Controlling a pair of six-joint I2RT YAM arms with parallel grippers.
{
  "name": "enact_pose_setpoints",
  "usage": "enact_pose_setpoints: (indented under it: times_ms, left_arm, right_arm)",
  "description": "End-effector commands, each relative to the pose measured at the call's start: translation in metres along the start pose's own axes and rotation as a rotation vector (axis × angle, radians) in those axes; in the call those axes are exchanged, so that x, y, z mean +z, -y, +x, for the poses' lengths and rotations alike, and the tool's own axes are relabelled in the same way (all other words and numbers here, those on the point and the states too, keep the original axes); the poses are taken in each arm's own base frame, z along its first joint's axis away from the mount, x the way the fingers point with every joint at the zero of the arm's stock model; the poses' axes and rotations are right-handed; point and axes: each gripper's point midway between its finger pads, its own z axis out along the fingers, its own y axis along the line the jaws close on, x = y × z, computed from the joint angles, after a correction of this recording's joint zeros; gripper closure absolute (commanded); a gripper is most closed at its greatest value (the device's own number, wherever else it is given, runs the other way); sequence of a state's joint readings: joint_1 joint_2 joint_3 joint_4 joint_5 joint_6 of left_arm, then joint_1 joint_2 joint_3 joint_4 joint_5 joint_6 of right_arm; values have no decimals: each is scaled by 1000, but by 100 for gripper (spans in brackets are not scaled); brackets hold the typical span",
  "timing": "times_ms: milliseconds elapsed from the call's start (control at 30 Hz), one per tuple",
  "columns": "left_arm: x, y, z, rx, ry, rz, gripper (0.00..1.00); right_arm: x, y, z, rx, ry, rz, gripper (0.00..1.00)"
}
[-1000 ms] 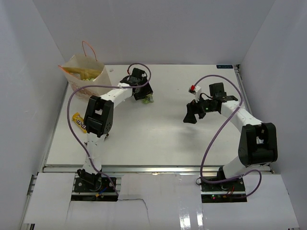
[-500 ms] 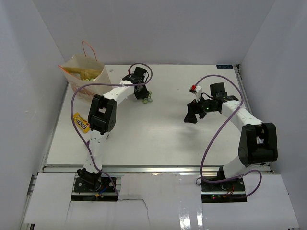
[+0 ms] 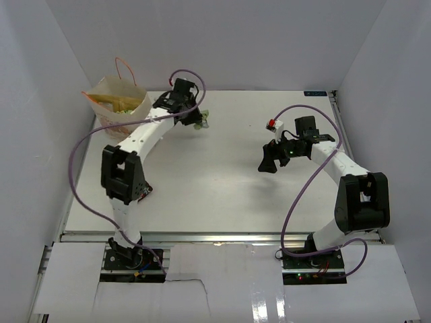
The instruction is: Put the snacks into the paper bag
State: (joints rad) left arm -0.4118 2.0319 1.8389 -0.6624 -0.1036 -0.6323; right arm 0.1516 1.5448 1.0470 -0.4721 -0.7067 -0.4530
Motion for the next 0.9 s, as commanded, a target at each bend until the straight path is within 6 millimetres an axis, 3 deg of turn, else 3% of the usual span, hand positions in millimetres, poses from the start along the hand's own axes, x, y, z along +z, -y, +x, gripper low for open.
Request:
enact_pose_setpoints:
  times_ms: [0,33,67,133,167,233,267,333,367,467,633,867]
  left_arm:
    - [-139,10,-85,-118,269,154,87]
    - [-156,0,-92,-155,294,157,88]
    - [-189,-28,-111,-235,365,148,89]
    - [-219,-57,-127,-311,420,146,89]
    - [-243,-92,-145,-372,495,110,89]
    - [-260,-129,-158,-421,538,54,89]
    - [-269,-162,-169,-469,574,-3,89]
    - [-268,-177,-176,-506,552,15,89]
    - [-268,-197,-181,-546,563,-8,89]
    - [-250,-217,-195,-613,554,-25,89]
    - [-219,-216,-229,-655,536,41,89]
    - [-182,-219,-236,-654,466,74,88]
  right_arm:
    - [-8,-2,-14,-50,41,8,10]
    - [-7,-2,-14,-51,42,8,10]
    - [-7,-1,-14,-52,45,9,10]
    - [-5,-1,-13,-51,45,3,10]
    - [-4,0,-14,-53,47,2,10]
    - [-3,0,-15,-53,49,-6,10]
    - [-2,1,-15,-53,49,-7,10]
    - [-2,3,-18,-56,55,-7,10]
    - [-2,2,-19,-57,55,-9,10]
    - [-2,5,-24,-65,60,-3,10]
    - [-4,5,-23,-70,59,6,10]
    - [-3,4,-17,-58,51,5,10]
